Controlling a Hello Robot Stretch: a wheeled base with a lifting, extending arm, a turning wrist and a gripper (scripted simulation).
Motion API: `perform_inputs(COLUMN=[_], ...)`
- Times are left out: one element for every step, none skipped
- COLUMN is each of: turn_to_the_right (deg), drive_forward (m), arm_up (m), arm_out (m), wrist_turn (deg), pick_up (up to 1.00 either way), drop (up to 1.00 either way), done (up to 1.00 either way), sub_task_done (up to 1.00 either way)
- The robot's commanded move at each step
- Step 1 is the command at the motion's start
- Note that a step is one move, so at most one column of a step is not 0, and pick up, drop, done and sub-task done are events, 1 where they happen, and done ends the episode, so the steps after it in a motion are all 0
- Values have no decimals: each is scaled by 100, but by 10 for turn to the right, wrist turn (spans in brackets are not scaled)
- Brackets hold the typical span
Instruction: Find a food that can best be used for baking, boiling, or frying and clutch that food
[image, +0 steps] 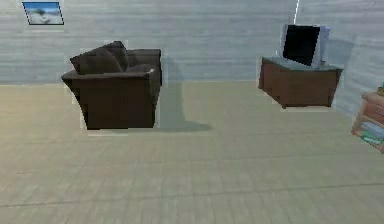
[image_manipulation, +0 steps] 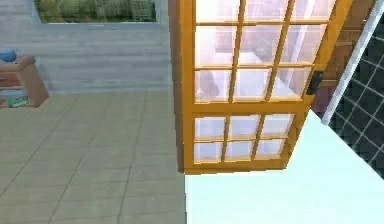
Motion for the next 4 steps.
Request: perform_inputs(turn_to_the_right=[0, -450, 0, -150], drive_forward=[20, 0, 50, 0], arm_up=[0, 0, 0, 0], arm_out=[0, 0, 0, 0], wrist_turn=[0, 0, 0, 0], pick_up=[0, 0, 0, 0], drop=[0, 0, 0, 0], done=[0, 0, 0, 0], sub_task_done=[0, 0, 0, 0])
